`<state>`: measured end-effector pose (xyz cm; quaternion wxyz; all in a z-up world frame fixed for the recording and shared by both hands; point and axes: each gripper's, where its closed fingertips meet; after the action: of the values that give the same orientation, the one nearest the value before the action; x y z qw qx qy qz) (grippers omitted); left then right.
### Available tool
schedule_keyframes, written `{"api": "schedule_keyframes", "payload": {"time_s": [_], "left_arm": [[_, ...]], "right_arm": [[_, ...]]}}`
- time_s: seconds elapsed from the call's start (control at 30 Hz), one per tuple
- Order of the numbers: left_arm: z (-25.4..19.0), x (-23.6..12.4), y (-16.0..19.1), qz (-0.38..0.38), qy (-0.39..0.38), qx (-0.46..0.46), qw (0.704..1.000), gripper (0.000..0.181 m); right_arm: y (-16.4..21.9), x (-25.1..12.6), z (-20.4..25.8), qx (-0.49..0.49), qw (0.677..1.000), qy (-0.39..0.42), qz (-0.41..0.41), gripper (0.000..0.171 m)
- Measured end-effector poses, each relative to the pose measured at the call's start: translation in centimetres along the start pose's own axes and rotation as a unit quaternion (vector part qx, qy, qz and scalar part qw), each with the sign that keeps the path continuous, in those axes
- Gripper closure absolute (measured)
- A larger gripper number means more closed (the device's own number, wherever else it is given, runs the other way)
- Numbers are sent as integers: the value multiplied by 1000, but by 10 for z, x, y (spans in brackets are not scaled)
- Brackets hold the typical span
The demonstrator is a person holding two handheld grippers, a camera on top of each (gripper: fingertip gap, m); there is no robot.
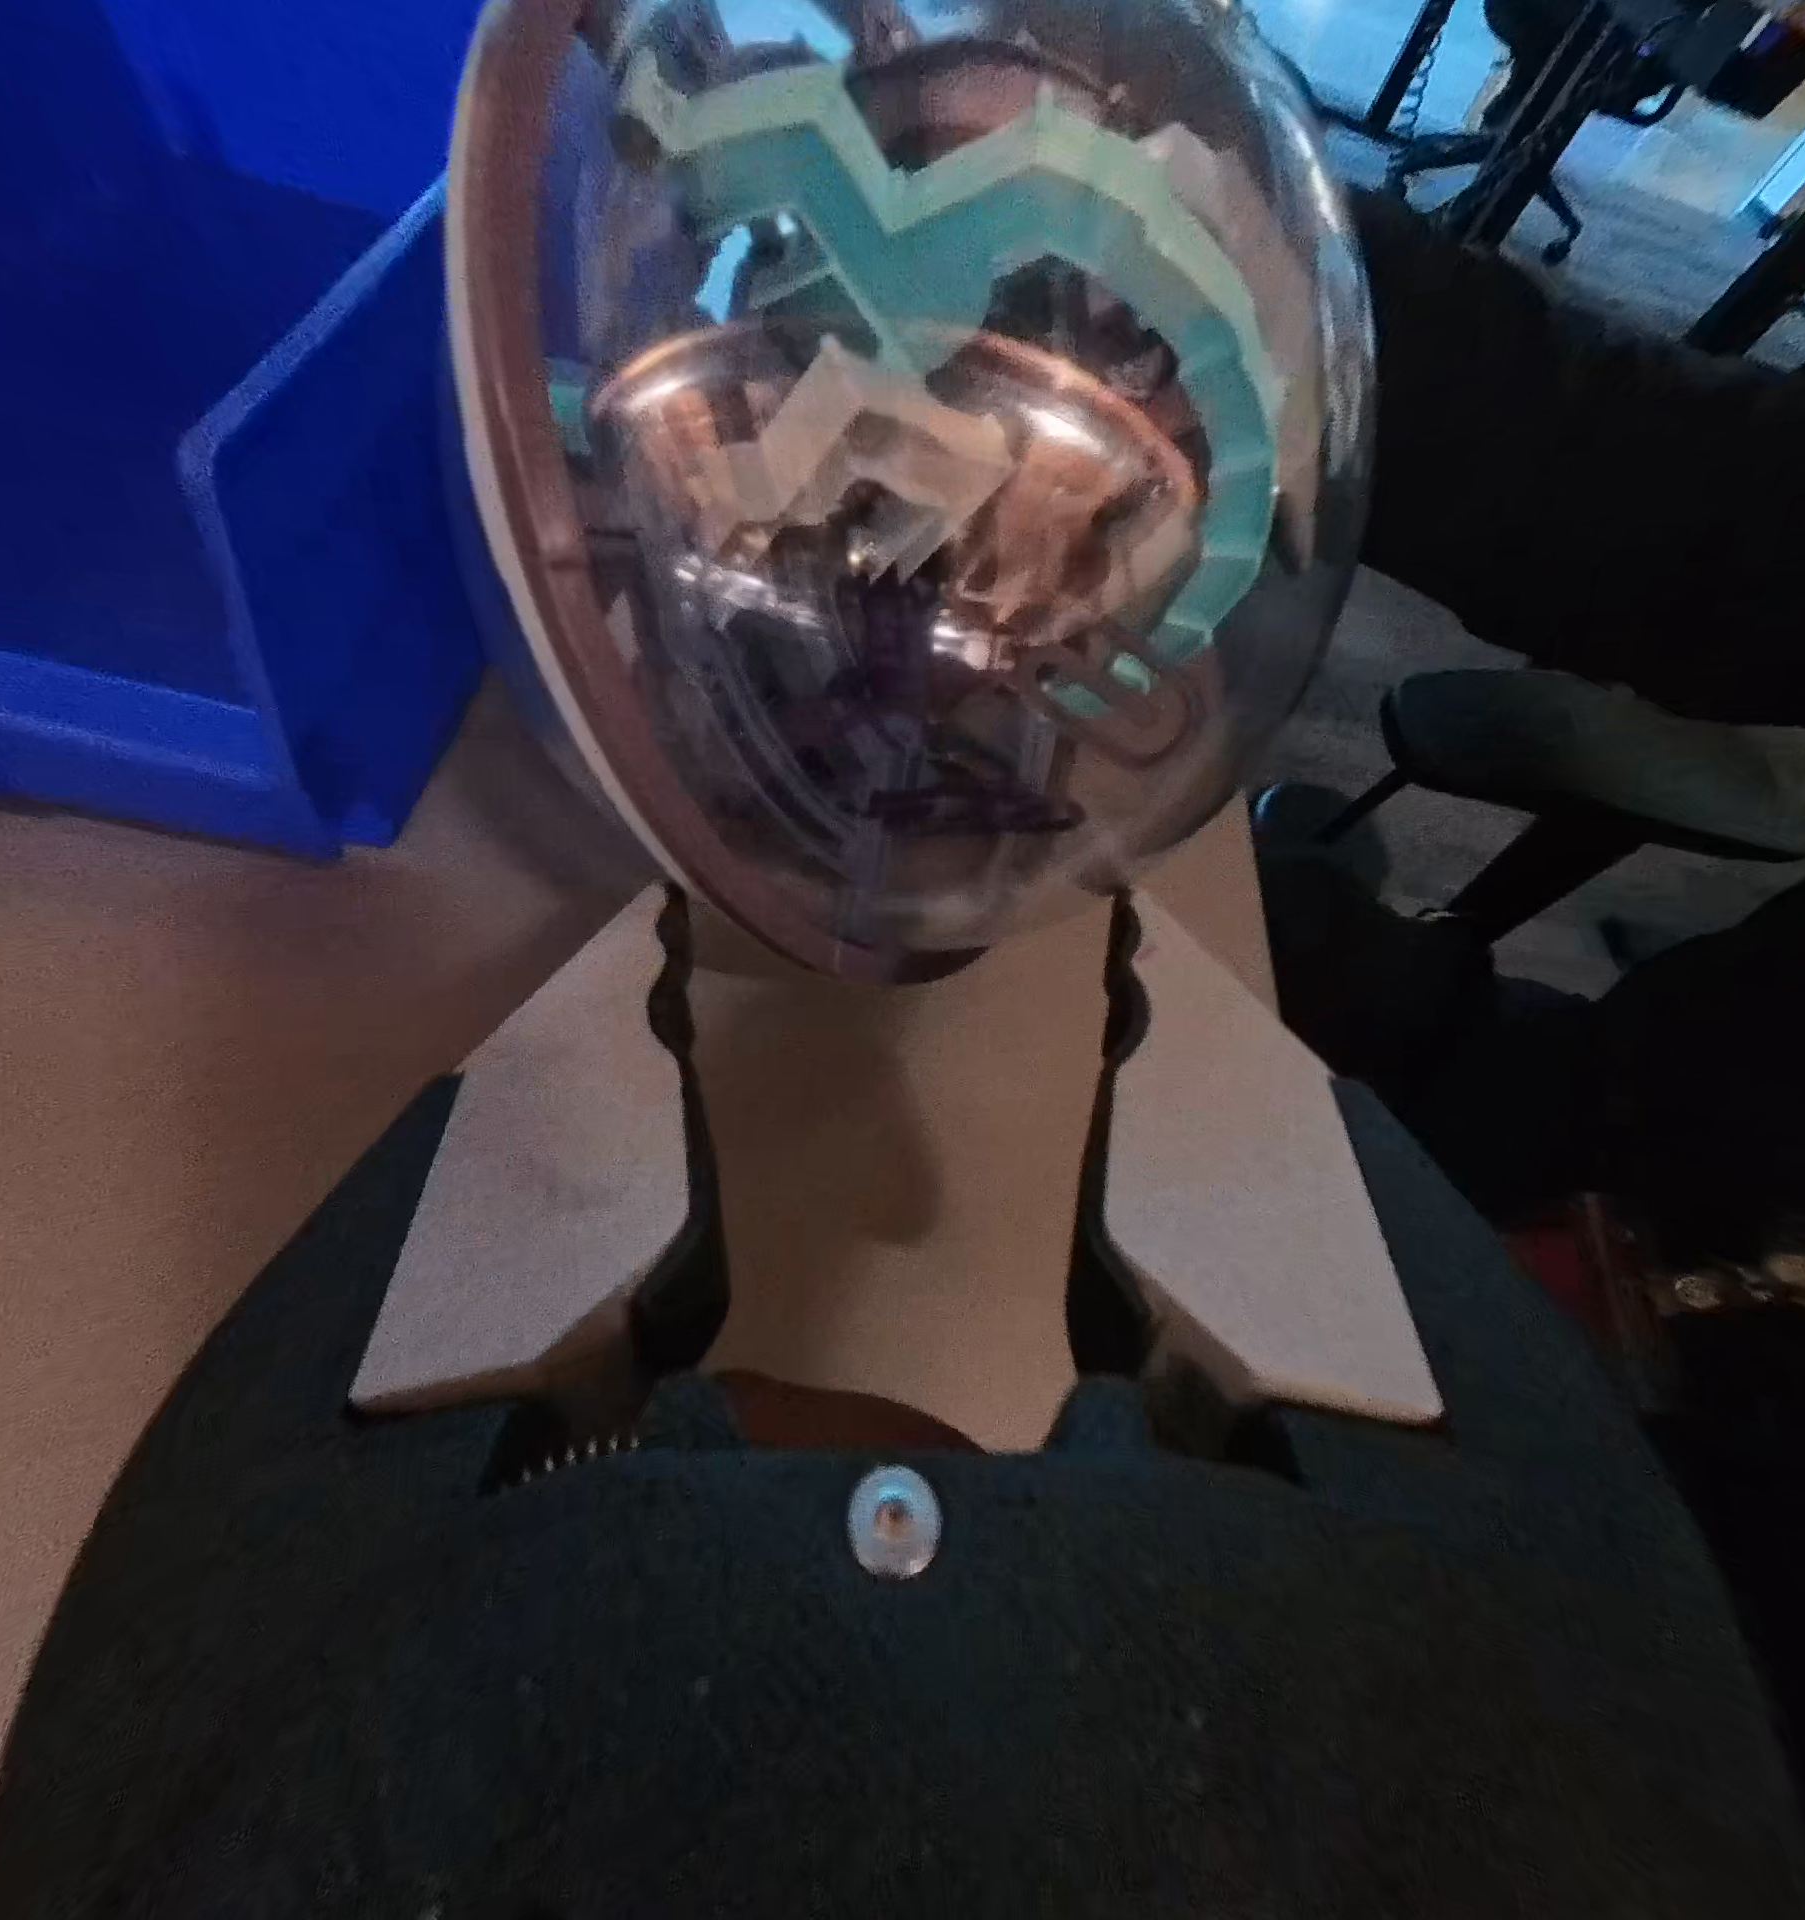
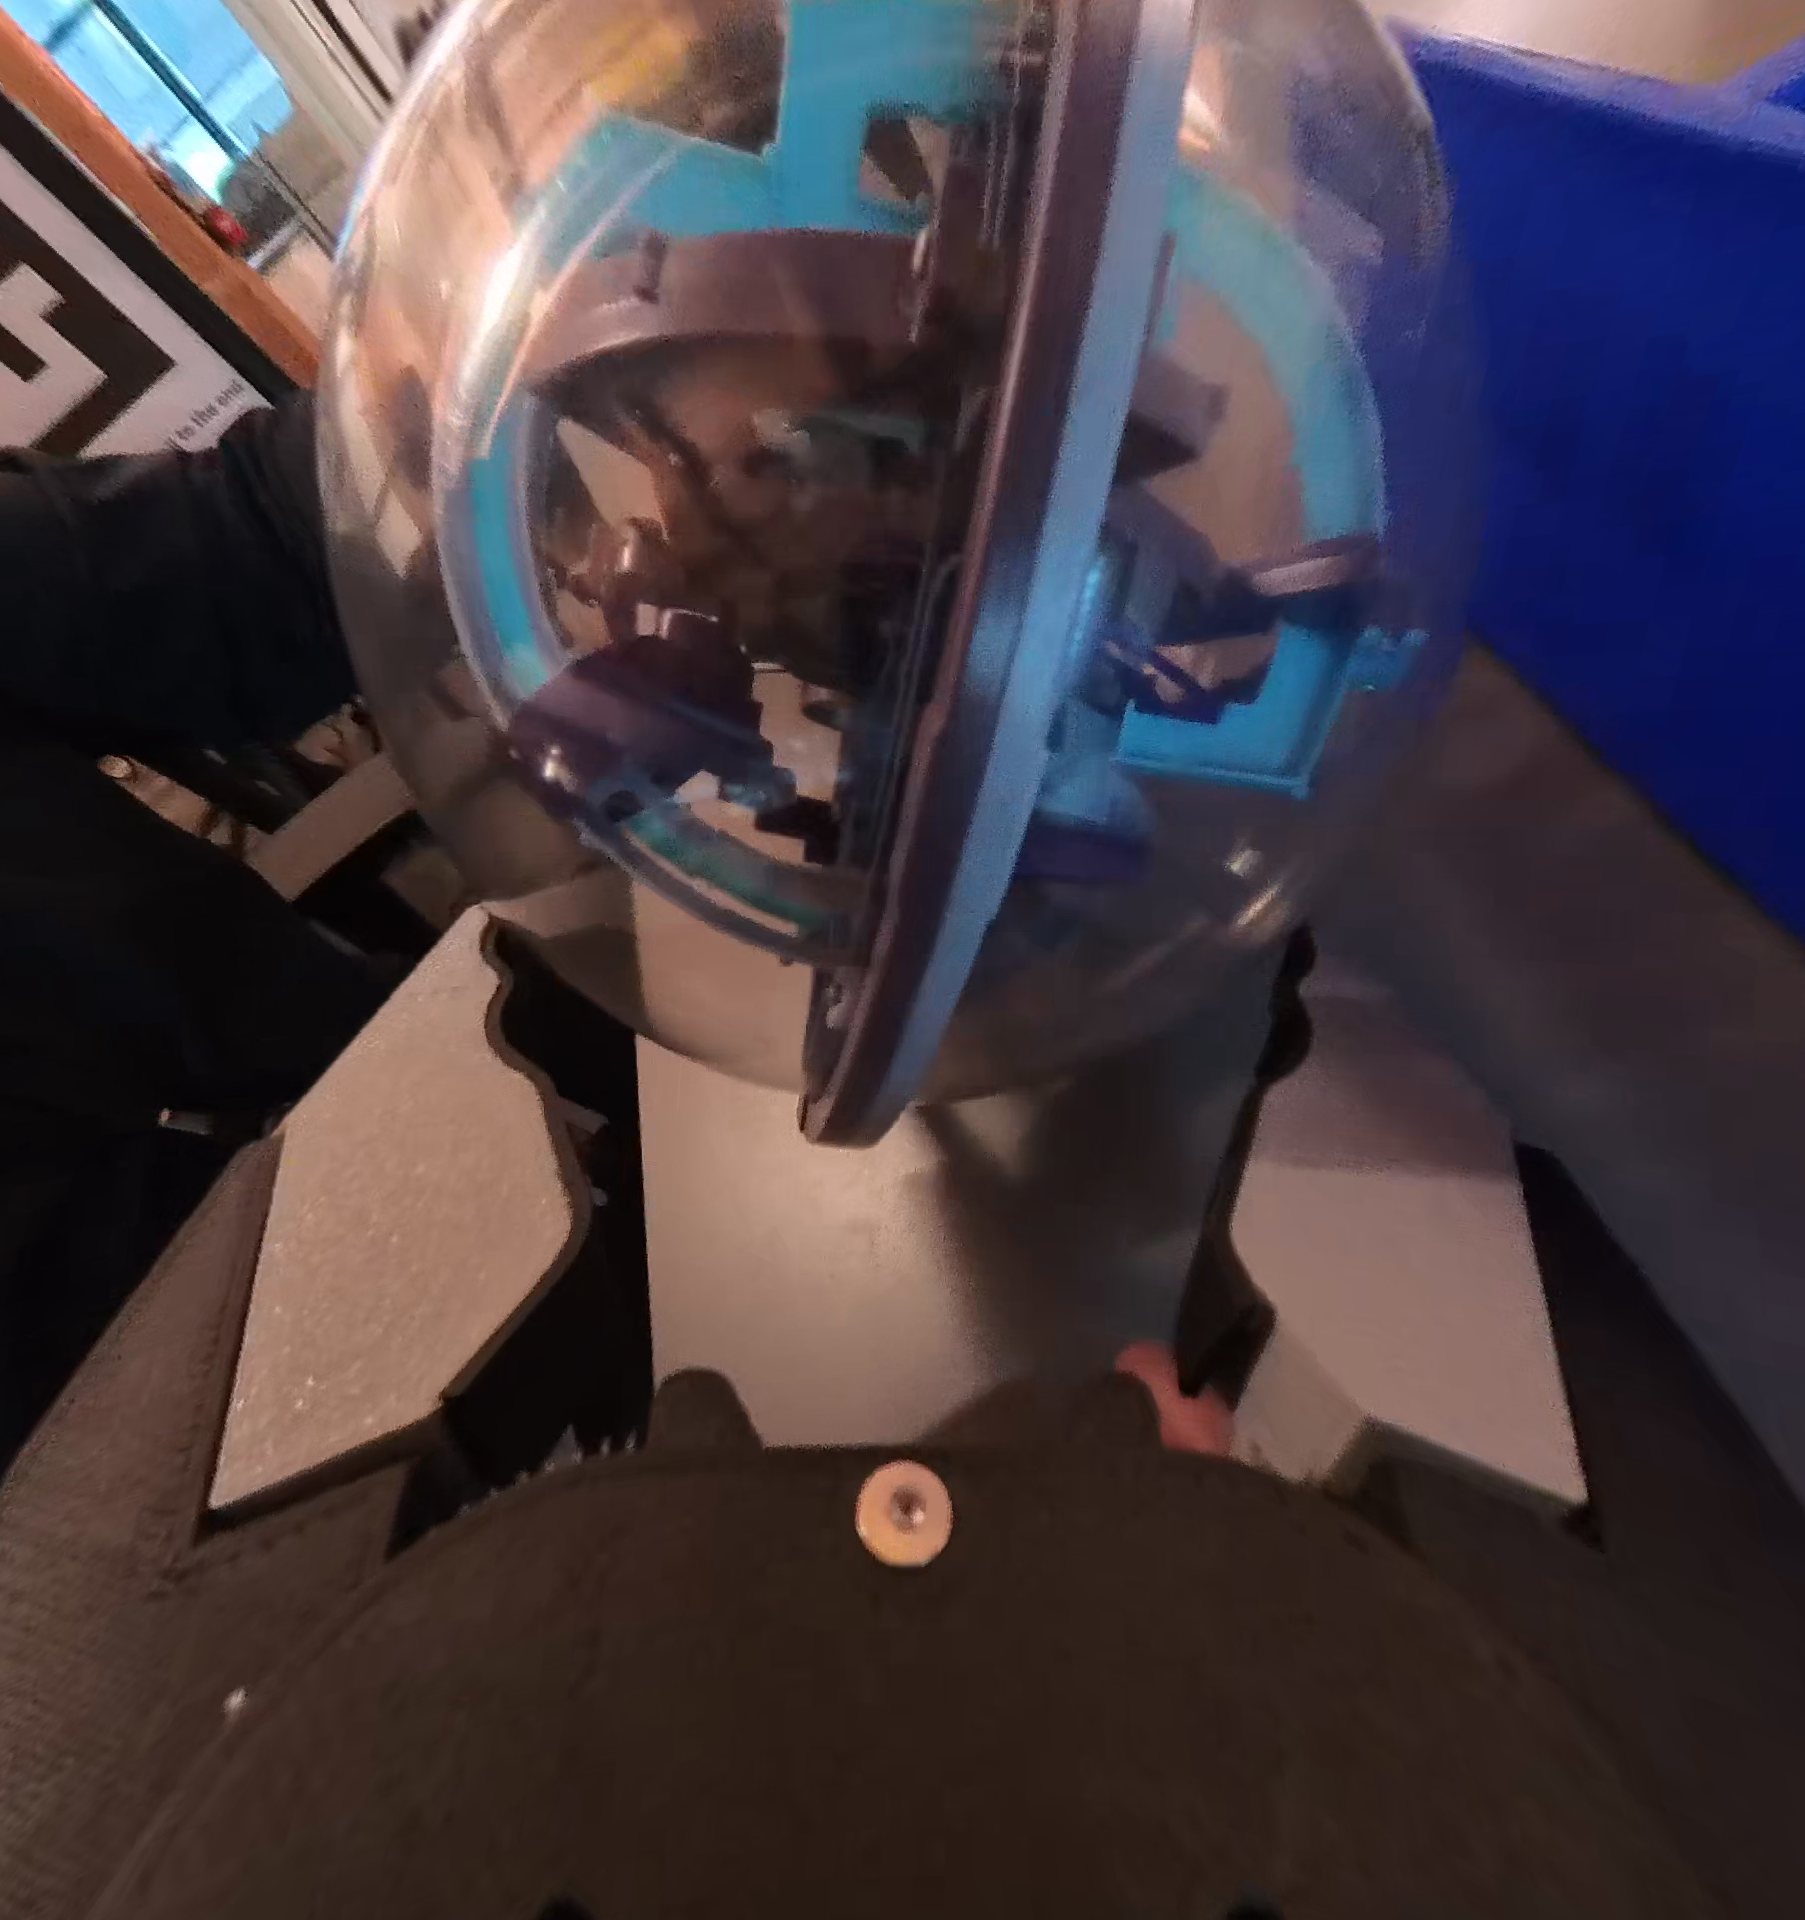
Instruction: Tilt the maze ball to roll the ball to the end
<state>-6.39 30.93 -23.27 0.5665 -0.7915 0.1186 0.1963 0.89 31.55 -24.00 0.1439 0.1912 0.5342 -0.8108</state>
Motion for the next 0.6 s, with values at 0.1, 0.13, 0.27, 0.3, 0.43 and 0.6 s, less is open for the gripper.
{"api": "schedule_keyframes", "payload": {"time_s": [0.1,0.13,0.27,0.3,0.43,0.6], "left_arm": [[4,2,6,17,-23,20,999,100],[4,3,8,14,-27,23,999,100],[0,2,6,-12,-40,39,998,101],[-1,1,3,-18,-46,48,998,101],[-8,-5,-13,-47,-66,78,994,101],[-16,-16,-37,-71,-84,103,989,101]], "right_arm": [[-5,5,-2,-21,999,24,-9,31],[-8,6,-2,-28,999,31,-18,31],[-19,3,3,-50,996,47,-53,31],[-21,1,5,-58,995,50,-59,31],[-38,-8,13,-89,991,60,-83,30],[-64,-22,25,-120,986,68,-98,30]]}}
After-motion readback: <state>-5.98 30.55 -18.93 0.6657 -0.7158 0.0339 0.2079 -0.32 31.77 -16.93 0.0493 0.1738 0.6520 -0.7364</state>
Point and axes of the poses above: each gripper's, where its closed fingertips meet, x out along the fingers, y out of its underside, z = x × y across the jaws, and after that the axes turned 11 degrees about y, right-handed
